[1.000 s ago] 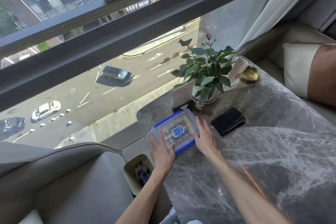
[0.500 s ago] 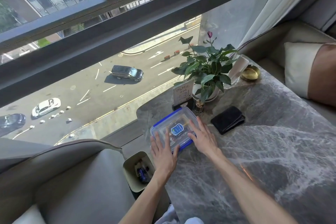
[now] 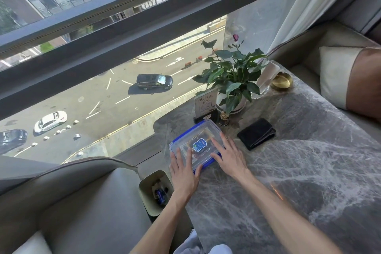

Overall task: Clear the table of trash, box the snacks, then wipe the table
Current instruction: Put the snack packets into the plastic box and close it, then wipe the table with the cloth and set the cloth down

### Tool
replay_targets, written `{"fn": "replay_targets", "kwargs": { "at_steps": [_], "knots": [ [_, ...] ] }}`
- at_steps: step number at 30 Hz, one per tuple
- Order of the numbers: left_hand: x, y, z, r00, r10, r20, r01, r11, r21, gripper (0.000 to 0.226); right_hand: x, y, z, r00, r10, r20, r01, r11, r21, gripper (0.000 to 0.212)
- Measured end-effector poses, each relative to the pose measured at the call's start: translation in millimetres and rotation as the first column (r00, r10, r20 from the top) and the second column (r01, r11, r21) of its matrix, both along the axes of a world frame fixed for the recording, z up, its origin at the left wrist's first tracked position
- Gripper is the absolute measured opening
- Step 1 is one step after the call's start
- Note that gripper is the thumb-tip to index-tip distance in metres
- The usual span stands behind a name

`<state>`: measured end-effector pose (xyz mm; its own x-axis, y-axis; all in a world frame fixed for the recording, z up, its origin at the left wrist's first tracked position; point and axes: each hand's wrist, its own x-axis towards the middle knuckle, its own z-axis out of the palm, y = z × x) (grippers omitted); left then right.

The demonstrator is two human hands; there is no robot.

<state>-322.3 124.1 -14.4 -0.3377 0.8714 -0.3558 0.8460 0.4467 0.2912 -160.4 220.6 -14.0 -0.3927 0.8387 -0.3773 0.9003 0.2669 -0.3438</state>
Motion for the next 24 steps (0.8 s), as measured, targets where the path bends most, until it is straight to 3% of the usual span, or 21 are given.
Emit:
{"fn": "replay_targets", "kwargs": {
  "at_steps": [8,15,17,20,24],
  "knots": [
    [6.9,9.3,12.7,0.999,-0.032,-0.03,0.03,0.998,-0.062,0.073,6.5,5.4,20.6,0.998,0.063,0.028,-0.065,0.994,0.086,0.064],
    [65.9,4.8,32.6,0.931,-0.341,-0.13,0.349,0.936,0.044,0.054,89.9,-43.1,40.2,0.964,-0.201,-0.176,0.226,0.965,0.132,0.044],
    [89.5,5.0,36.0,0.909,-0.399,-0.125,0.409,0.91,0.073,0.045,125.1,-60.8,42.7,0.894,-0.388,-0.226,0.404,0.914,0.027,0.036],
    [124.0,7.8,42.7,0.887,-0.461,-0.037,0.462,0.882,0.09,0.031,178.5,-85.0,48.3,0.703,-0.673,-0.228,0.647,0.739,-0.189,0.033],
    [160.1,22.4,51.9,0.905,-0.398,0.15,0.378,0.914,0.145,0.028,232.2,-95.3,46.3,0.614,-0.756,-0.227,0.718,0.655,-0.237,0.033]
  ]
}}
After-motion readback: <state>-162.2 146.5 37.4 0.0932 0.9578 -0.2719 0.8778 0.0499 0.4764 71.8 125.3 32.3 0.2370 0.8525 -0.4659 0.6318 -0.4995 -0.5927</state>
